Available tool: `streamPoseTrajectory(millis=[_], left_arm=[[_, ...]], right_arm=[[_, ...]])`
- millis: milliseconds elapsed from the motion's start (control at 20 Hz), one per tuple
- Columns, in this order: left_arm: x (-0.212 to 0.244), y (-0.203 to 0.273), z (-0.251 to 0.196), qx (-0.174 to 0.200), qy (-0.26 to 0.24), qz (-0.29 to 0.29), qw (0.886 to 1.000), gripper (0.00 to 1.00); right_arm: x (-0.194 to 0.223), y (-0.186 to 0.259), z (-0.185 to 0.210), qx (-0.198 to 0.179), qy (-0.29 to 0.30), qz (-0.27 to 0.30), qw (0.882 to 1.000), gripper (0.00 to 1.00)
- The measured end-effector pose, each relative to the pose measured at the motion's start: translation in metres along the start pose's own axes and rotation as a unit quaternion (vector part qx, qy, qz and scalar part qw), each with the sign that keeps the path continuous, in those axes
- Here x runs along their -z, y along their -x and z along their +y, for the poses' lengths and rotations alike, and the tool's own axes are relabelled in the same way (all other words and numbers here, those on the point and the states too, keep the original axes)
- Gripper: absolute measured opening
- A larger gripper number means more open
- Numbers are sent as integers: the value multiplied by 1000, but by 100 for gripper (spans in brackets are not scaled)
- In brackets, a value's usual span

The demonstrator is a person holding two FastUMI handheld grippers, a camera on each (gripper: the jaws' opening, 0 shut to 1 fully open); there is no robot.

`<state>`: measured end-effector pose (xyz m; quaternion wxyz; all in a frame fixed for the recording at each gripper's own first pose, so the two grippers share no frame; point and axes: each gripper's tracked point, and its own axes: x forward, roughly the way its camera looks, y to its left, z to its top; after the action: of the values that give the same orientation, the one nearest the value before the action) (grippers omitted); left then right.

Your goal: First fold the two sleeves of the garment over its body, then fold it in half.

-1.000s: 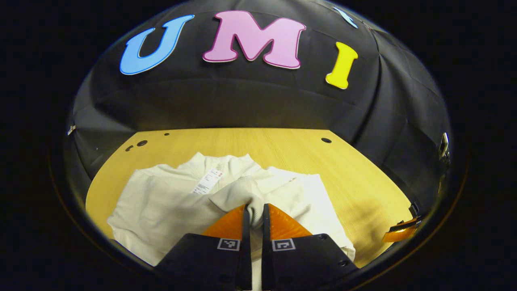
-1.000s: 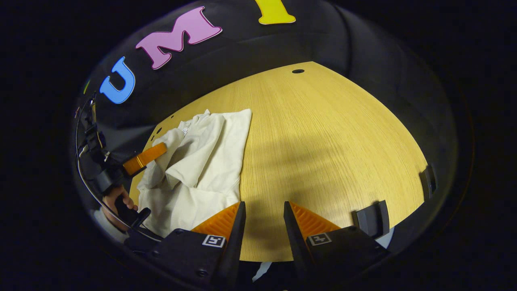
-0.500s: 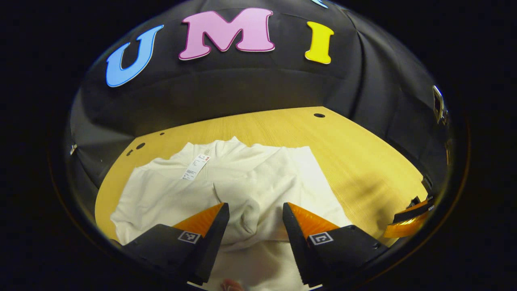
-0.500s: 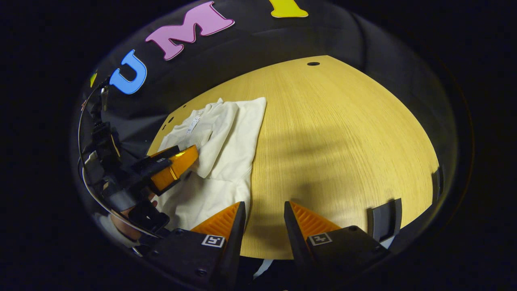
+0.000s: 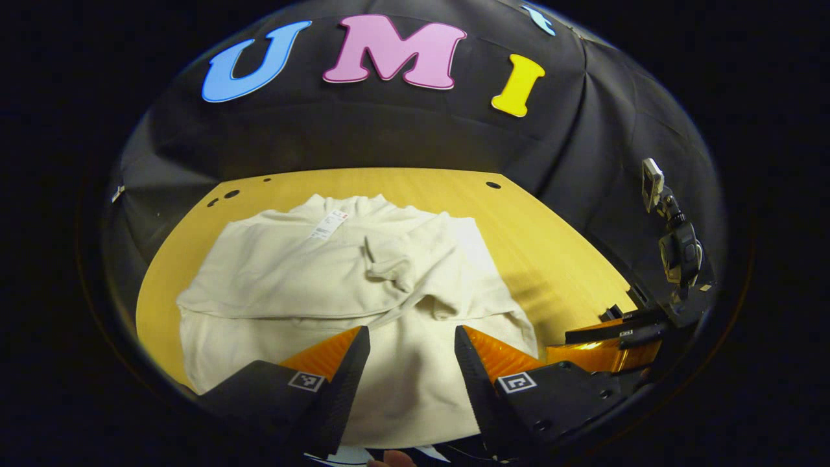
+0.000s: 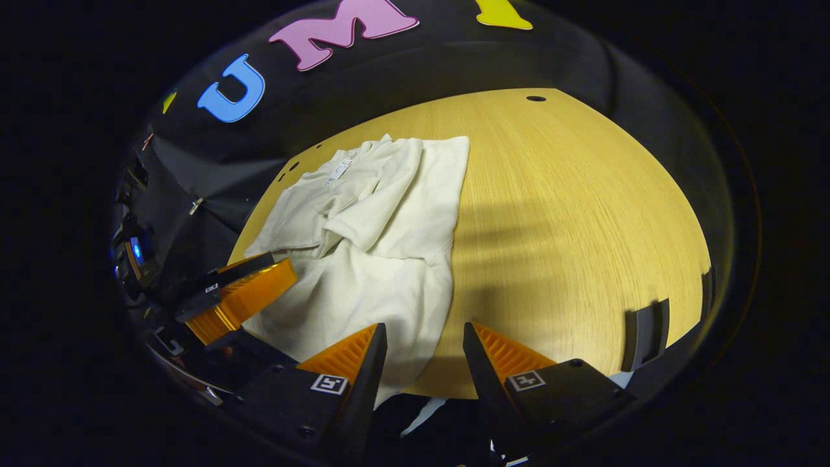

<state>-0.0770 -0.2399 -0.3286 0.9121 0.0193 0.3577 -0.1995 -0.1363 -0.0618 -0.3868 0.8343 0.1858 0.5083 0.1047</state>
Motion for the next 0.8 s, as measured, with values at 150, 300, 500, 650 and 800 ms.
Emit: streamPoseTrajectory(millis=[150, 300, 500, 650, 800], left_arm=[[16, 24, 44, -21, -6, 5, 1000, 82], [40, 45, 85, -42, 3, 26, 999, 82], [64, 68, 137, -77, 27, 44, 996, 82], [74, 77, 172, -100, 42, 54, 993, 82], [87, 80, 200, -117, 48, 67, 990, 82]], right_arm=[[7, 5, 16, 3, -5, 1, 1000, 78], [15, 8, 28, 19, -6, -2, 1000, 92], [34, 8, 29, 58, -14, 5, 998, 98], [46, 9, 25, 92, -29, 9, 995, 98], [56, 8, 26, 112, -42, 13, 993, 98]])
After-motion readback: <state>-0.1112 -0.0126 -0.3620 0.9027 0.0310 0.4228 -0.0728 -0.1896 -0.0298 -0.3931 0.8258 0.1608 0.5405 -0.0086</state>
